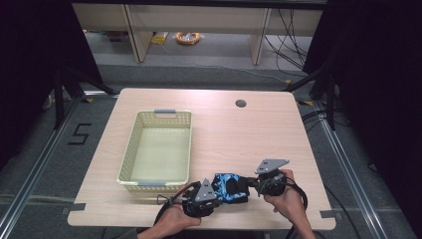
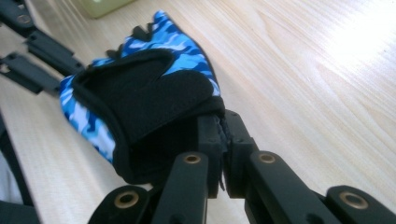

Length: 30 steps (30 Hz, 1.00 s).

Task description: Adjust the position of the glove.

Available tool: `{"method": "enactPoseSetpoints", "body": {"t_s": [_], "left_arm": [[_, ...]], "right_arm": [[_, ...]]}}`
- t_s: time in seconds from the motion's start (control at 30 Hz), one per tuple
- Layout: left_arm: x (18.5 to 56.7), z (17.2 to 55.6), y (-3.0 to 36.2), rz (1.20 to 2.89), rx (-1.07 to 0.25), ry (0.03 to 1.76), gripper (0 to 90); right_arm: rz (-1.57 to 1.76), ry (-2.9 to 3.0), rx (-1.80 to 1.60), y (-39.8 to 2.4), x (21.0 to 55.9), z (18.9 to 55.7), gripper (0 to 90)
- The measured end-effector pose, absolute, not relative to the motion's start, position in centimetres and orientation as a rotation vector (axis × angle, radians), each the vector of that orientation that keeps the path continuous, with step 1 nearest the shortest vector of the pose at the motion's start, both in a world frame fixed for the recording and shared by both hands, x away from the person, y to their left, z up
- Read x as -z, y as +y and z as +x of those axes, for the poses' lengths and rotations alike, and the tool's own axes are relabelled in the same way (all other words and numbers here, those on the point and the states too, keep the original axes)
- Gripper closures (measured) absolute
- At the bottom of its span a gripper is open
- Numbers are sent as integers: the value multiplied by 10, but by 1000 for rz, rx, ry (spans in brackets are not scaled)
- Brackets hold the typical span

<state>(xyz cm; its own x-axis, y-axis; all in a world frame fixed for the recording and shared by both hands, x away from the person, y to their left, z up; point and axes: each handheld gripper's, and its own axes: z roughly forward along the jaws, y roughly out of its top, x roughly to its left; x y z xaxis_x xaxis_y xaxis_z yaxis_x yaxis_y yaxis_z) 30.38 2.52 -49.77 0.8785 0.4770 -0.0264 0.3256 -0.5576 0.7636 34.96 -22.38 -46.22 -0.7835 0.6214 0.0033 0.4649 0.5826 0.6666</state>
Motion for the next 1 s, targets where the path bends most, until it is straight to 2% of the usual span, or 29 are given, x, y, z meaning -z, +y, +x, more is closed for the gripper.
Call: {"method": "enactPoseSetpoints", "body": {"t_s": [0.33, 0.47, 0.5, 0.57, 0.73, 1.0], "left_arm": [[512, 304, 22, 2270, -241, 547, 792], [512, 302, 23, 2266, -236, 552, 767], [513, 302, 23, 2262, -233, 554, 755], [512, 303, 24, 2277, -228, 531, 750], [508, 303, 27, 2254, -184, 553, 663], [493, 310, 50, 2187, -197, 639, 565]], "right_arm": [[954, 2633, -900, -224, 491, 365, 825], [990, 2613, -894, -227, 490, 364, 739], [1037, 2615, -888, -233, 487, 363, 646], [1050, 2603, -890, -235, 488, 364, 615], [1210, 2509, -963, -252, 475, 361, 595], [1214, 2497, -1016, -233, 455, 348, 587]]}}
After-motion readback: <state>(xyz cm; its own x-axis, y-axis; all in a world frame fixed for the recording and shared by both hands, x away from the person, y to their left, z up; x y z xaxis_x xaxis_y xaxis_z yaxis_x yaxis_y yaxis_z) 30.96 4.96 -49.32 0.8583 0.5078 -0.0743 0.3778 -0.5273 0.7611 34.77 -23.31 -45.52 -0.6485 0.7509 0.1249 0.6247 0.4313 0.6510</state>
